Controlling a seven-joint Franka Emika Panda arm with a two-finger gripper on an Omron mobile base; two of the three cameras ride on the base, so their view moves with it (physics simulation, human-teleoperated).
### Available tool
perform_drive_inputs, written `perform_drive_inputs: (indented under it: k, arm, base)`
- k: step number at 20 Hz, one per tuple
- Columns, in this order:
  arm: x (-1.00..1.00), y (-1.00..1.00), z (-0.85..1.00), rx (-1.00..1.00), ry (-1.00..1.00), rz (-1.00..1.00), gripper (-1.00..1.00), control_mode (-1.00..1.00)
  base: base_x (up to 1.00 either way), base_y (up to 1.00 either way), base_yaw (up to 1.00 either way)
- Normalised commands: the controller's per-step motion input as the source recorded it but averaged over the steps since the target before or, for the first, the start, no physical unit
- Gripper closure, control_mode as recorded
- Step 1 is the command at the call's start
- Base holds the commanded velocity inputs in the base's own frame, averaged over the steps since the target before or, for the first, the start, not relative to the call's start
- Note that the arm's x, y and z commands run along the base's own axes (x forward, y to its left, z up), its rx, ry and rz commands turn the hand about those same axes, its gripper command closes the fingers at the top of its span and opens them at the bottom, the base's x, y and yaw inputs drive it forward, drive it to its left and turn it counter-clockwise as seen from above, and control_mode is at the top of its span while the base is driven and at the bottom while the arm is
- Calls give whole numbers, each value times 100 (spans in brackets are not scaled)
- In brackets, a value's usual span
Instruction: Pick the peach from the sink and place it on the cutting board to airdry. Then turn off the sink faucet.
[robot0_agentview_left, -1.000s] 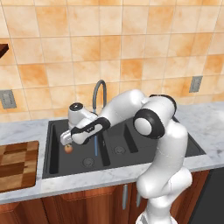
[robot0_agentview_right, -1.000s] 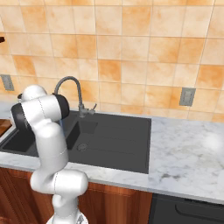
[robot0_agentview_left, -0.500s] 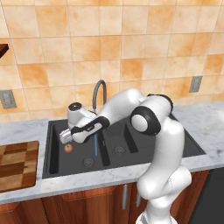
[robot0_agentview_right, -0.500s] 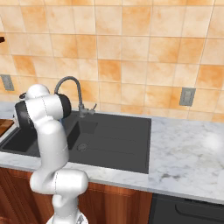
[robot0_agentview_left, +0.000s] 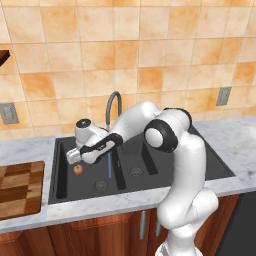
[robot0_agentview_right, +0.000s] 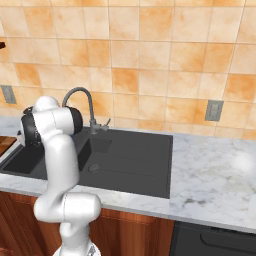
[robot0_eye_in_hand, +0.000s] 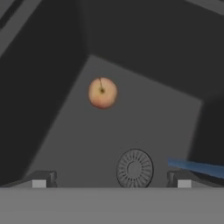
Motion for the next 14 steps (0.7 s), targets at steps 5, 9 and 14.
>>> perform_drive_inputs:
  k: [5,9,14]
  arm:
    - [15,7,-21,0,0,-2,-100,-100]
    - [17,7,-16,0,0,-2,-100,-100]
    - [17,8,-19,0,0,-2,-100,-100]
  base:
    - [0,0,0]
    - [0,0,0]
    - [0,0,0]
